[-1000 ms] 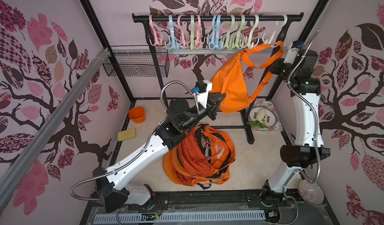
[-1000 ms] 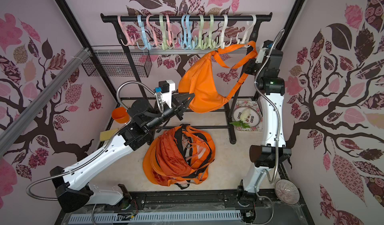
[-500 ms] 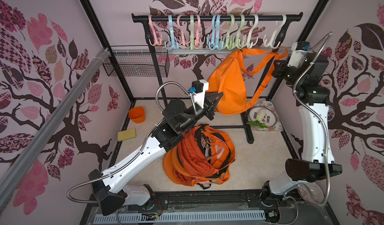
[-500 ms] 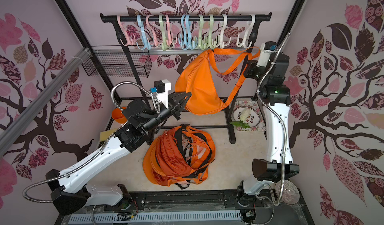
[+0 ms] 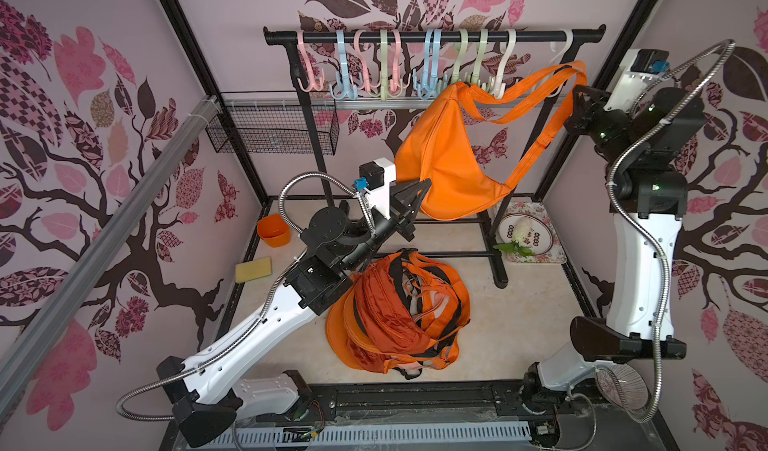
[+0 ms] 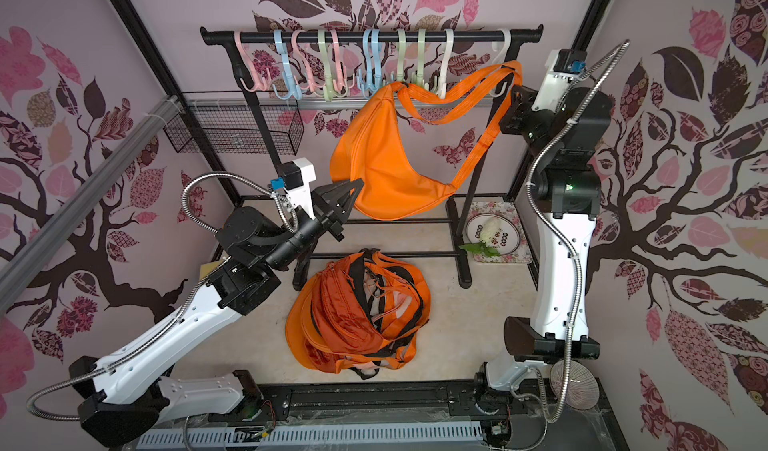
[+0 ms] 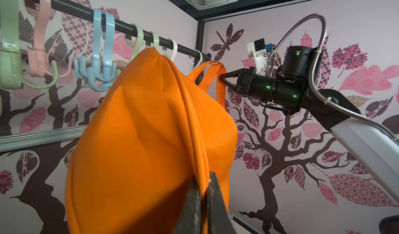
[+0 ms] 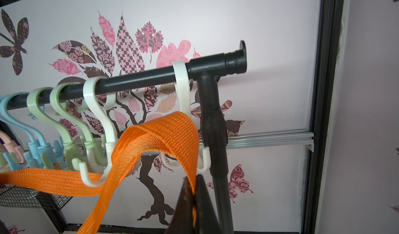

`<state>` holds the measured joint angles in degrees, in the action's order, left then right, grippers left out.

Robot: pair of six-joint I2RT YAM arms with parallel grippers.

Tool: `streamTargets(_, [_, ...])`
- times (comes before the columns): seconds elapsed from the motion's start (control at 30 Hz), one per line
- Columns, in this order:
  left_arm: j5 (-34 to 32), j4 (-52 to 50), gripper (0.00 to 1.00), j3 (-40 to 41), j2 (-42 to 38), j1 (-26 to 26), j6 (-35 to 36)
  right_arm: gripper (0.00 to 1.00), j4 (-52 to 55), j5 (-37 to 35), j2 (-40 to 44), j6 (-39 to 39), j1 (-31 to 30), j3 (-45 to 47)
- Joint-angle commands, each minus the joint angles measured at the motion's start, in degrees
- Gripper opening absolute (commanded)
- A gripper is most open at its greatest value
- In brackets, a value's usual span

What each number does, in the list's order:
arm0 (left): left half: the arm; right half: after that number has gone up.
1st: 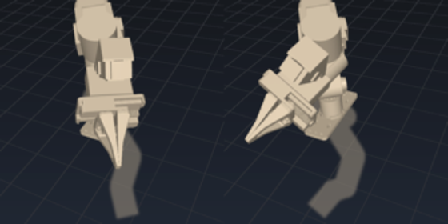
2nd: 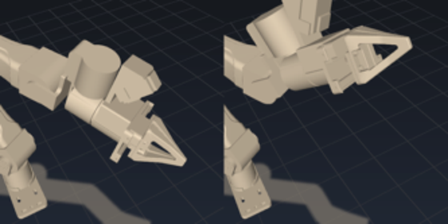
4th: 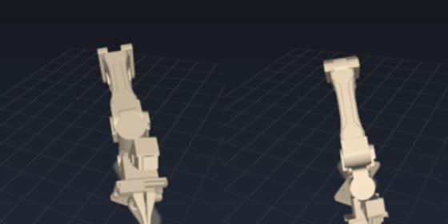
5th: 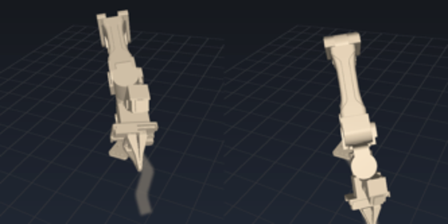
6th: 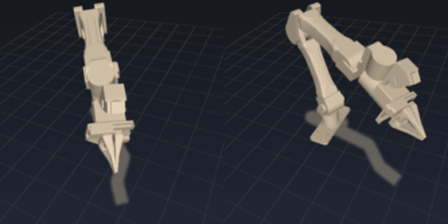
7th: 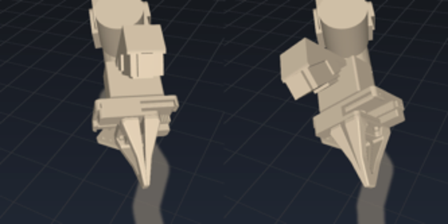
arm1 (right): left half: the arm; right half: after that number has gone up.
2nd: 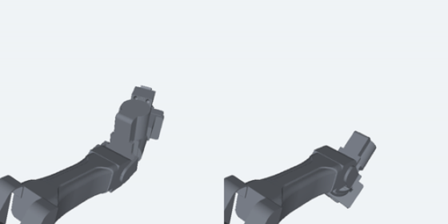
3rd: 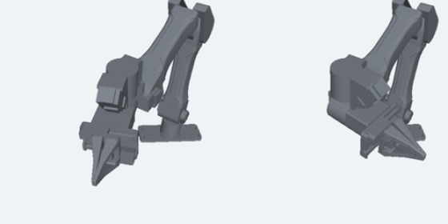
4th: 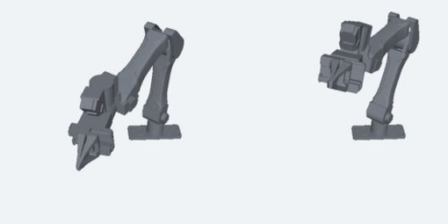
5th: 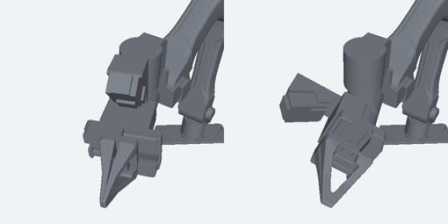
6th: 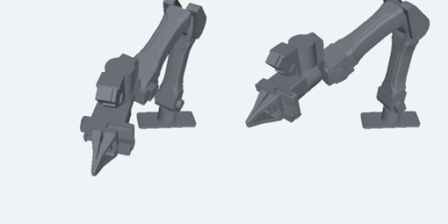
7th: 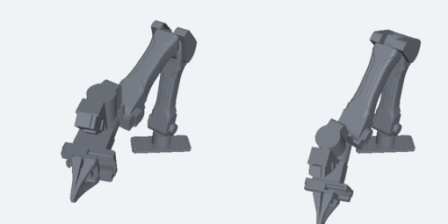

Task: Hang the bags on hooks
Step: Hang the bag on the hook.

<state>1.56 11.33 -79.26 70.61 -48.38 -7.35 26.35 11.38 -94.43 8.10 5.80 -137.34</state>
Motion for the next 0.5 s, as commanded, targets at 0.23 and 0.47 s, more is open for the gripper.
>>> streamTargets(0.23, [-1.29,-4.67,0.00,-4.17,2.36,-0.25,2.72,0.00,6.23,-9.41,-9.45,-1.70,-0.15,-14.03])
streamTargets(0.47, [-1.21,-5.37,0.00,-5.10,4.18,-0.22,2.37,0.00,4.32,-6.29,-8.82,-2.20,-0.17,-9.70])
